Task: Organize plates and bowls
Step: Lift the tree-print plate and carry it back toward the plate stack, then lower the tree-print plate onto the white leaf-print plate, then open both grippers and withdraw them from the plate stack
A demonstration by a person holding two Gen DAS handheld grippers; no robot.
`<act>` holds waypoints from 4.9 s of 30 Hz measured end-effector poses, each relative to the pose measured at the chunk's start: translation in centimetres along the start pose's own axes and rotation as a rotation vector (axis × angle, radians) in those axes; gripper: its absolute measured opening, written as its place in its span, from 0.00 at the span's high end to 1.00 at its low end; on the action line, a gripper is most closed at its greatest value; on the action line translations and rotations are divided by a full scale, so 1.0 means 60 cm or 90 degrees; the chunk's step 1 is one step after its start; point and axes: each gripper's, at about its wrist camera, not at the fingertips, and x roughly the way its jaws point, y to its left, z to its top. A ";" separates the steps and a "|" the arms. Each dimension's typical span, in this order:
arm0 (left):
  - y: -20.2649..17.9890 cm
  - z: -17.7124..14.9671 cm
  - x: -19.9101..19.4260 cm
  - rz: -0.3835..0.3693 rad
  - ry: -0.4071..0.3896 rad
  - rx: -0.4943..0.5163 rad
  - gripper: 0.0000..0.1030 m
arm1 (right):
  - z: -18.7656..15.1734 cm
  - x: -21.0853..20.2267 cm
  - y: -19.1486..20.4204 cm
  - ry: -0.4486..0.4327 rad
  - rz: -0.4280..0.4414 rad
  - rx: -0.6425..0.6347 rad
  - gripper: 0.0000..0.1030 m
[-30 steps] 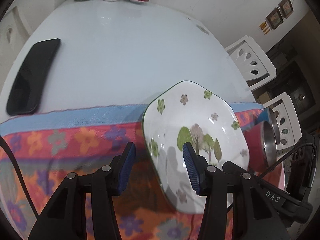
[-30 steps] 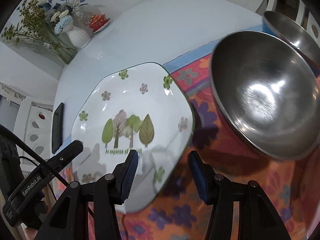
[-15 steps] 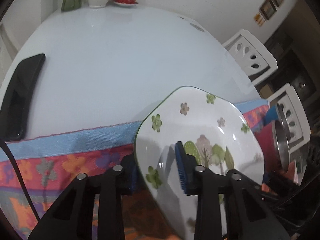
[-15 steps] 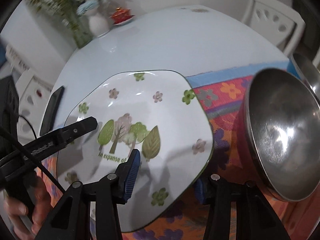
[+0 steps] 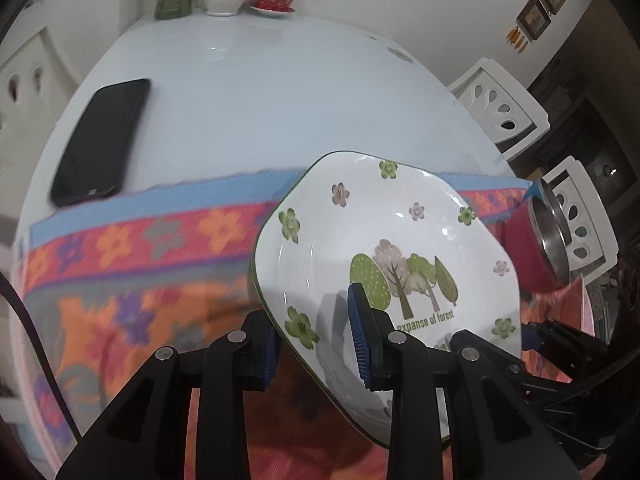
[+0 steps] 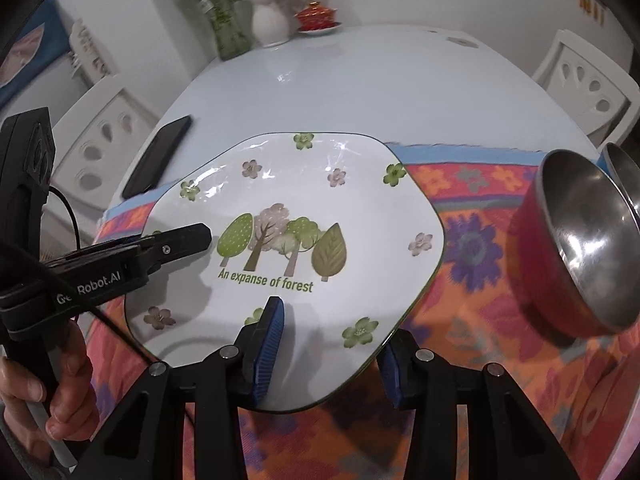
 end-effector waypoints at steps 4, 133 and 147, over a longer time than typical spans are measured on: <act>0.026 -0.032 -0.028 0.011 0.005 -0.021 0.74 | -0.031 -0.021 0.040 0.019 0.023 -0.025 0.59; -0.073 -0.456 -0.298 0.074 -0.004 -0.159 0.72 | -0.415 -0.249 0.058 0.157 0.098 -0.174 0.63; -0.059 -0.406 -0.300 0.079 -0.011 -0.118 0.72 | -0.401 -0.266 0.036 0.157 0.080 -0.149 0.63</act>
